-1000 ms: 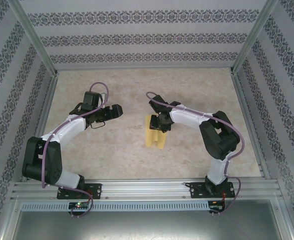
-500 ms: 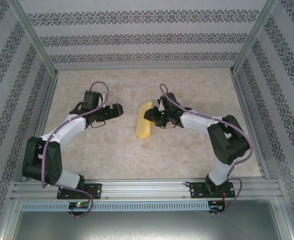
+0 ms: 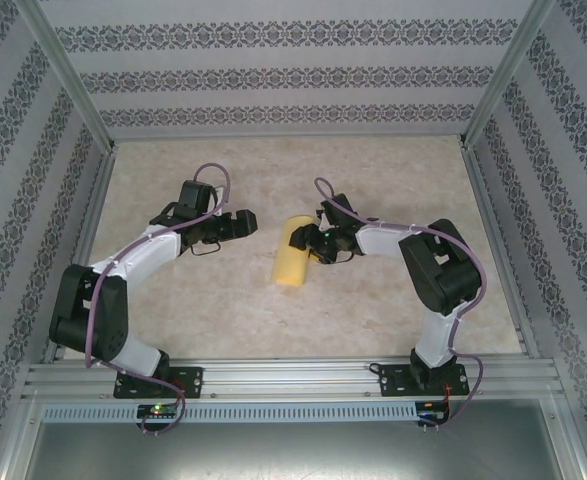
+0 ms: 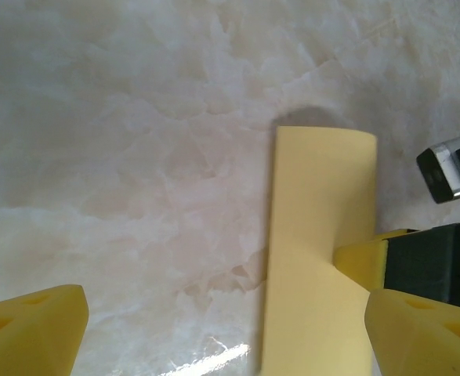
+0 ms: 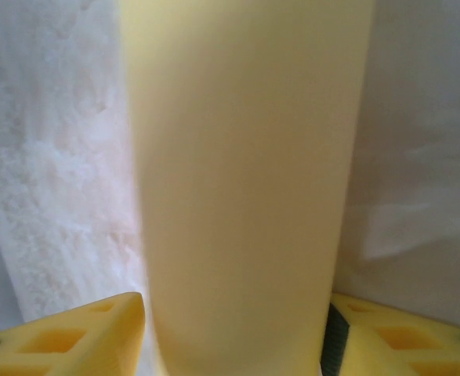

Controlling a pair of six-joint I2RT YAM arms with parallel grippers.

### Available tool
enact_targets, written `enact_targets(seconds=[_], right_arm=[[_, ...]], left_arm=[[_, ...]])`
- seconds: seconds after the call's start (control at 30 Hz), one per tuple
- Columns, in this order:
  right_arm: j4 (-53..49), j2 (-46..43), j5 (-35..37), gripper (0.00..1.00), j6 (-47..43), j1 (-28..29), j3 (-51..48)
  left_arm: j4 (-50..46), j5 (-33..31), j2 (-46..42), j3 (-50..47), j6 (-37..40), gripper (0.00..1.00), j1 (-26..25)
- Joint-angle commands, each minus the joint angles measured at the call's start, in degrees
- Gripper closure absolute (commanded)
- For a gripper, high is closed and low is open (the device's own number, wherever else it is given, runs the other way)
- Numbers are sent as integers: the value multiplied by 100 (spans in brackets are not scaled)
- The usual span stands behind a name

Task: Fold a paper plane with a square sheet of paper (pick it up from the middle)
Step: Fold the square sheet of paper in half at the center of the table.

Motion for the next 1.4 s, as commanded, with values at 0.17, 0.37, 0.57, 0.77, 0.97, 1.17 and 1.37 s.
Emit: enact_targets(seconds=[0.17, 0.37, 0.57, 0.77, 0.97, 1.17, 1.37], right_arm=[[-1648, -125, 674, 37, -945, -59, 519], [-2068, -68, 1148, 37, -850, 20, 661], [-2433, 293, 1292, 35, -664, 193, 1078], [-2507, 578, 1314, 31, -548, 296, 1258], [-2377, 584, 1134, 24, -572, 301, 1277], [-2586, 744, 1263, 20, -574, 298, 1356], [-2685, 893, 1312, 20, -626, 301, 1399]], left_arm=[[104, 33, 109, 206, -16, 8, -132], [128, 47, 139, 221, -34, 9, -161], [140, 72, 167, 249, -38, 9, -201], [145, 143, 204, 266, -51, 13, -226], [231, 310, 372, 316, -106, 18, -241], [236, 334, 425, 338, -108, 21, -271], [259, 382, 468, 349, -115, 31, -282]])
